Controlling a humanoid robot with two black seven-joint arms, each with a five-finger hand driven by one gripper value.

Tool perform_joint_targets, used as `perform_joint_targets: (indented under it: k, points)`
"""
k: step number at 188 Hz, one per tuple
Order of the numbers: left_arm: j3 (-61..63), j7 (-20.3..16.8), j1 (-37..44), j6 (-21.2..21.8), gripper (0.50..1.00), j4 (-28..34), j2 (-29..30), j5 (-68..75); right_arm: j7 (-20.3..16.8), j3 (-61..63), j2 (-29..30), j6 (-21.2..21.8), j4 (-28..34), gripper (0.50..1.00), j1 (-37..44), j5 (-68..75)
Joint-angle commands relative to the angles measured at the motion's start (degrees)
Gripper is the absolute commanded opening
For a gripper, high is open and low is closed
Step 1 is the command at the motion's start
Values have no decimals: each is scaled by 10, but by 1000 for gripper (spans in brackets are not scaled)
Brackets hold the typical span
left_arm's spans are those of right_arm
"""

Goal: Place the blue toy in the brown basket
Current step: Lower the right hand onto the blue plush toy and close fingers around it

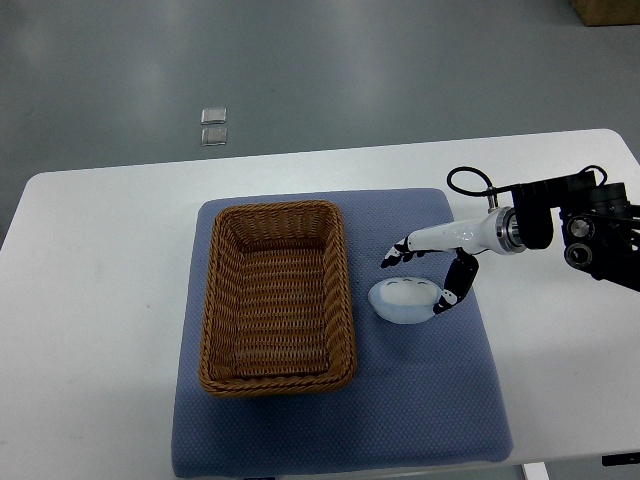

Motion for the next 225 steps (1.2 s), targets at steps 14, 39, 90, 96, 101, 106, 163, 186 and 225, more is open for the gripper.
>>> perform_joint_targets:
  k: [14,39,90,96,101,106,163,186,225]
  points:
    - [0,0,0,0,1000,-1,0,0,-1,2,3,-5,2,876,-10,4]
    - [0,0,0,0,1000,-1,0,0,5,2,9,-4,4,876,-12,6]
    - [0,0,0,0,1000,-1,0,0,7,2,15,0,9,789,-13,6]
    - [0,0,0,0,1000,-1,0,0,7,2,17,0,9,787,-13,6]
    - [0,0,0,0,1000,-1,0,0,7,2,19,0,9,782,-15,6]
    - [0,0,0,0,1000,-1,0,0,7,2,20,0,9,780,-15,6]
    - [0,0,0,0,1000,-1,0,0,6,2,21,6,9,570,-19,5]
    - [0,0,0,0,1000,-1,0,0,6,2,22,6,9,519,-19,5]
    - [0,0,0,0,1000,-1,0,0,6,6,18,6,9,517,-12,5]
